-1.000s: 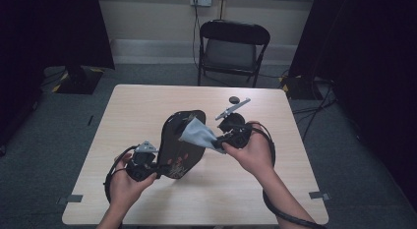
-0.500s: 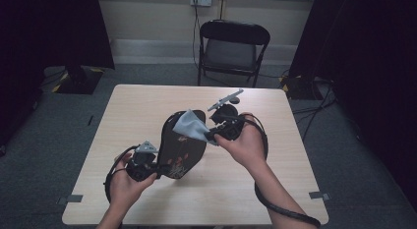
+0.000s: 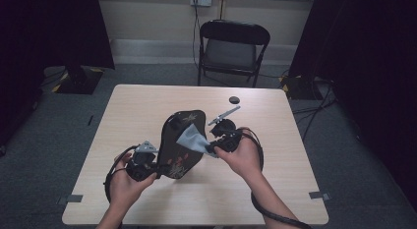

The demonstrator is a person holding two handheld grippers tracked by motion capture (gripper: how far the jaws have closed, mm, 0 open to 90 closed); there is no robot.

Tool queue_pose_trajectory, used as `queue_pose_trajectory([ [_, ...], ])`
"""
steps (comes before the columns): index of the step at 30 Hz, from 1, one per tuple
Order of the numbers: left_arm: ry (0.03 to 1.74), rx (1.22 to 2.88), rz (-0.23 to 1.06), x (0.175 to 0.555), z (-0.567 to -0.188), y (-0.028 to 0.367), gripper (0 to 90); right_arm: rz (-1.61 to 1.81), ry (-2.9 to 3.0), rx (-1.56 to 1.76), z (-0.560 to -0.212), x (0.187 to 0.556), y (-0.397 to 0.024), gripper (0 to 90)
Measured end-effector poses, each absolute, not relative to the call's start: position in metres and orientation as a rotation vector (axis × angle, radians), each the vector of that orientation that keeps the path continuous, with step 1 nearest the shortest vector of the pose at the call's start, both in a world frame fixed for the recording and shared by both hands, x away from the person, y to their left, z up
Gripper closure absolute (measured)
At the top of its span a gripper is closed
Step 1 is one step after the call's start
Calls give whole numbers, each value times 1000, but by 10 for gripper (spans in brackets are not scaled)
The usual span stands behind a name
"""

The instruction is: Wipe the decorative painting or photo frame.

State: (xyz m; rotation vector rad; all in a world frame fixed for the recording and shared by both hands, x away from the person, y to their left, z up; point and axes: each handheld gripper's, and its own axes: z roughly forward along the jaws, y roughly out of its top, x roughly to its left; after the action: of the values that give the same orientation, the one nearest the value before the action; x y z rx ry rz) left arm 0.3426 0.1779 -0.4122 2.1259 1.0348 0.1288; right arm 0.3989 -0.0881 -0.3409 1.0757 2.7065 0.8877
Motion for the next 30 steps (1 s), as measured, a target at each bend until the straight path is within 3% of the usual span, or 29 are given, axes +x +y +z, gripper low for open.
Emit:
queue_pose_trajectory([
  [30,1041,2123,127,343,-412,178,785,723,2816,1194,-462,392,-85,815],
])
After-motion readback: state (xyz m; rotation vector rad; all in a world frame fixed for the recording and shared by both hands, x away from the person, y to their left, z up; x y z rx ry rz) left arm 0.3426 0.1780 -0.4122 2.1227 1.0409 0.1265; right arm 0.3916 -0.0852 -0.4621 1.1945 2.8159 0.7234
